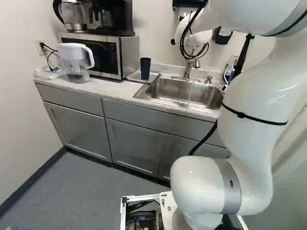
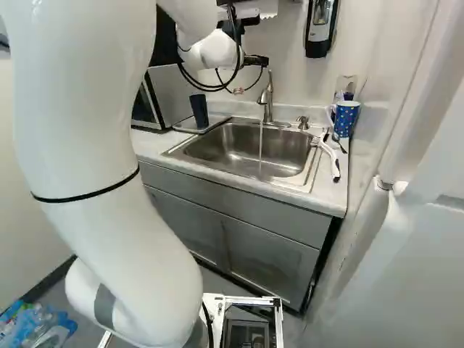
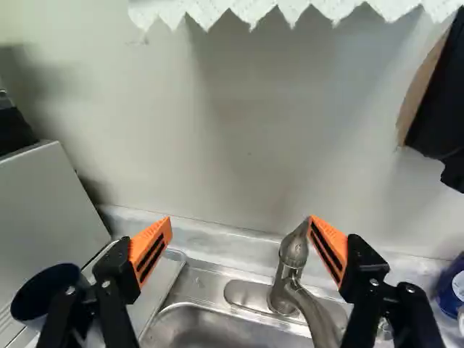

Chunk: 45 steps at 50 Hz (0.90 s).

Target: Rinse the cup and place it in the tray

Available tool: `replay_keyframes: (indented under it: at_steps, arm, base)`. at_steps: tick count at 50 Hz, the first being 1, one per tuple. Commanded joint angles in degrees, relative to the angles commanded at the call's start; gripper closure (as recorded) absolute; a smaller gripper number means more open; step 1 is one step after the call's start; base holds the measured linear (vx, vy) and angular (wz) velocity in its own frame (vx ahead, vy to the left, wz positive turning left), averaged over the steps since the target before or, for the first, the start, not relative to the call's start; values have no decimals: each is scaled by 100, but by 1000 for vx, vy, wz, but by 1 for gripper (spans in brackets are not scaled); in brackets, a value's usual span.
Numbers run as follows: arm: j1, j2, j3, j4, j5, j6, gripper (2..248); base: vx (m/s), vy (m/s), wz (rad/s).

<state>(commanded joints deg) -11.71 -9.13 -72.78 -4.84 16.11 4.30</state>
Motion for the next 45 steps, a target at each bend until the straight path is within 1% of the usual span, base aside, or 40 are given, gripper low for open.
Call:
replay_keyframes:
  at_steps: [17,45]
  arm:
    - [-80,-137,-350,0,-451,0,3]
    - [-154,-510,-785,0,-451,0,3]
  base:
    - [0,0,0]
    - [0,0,0]
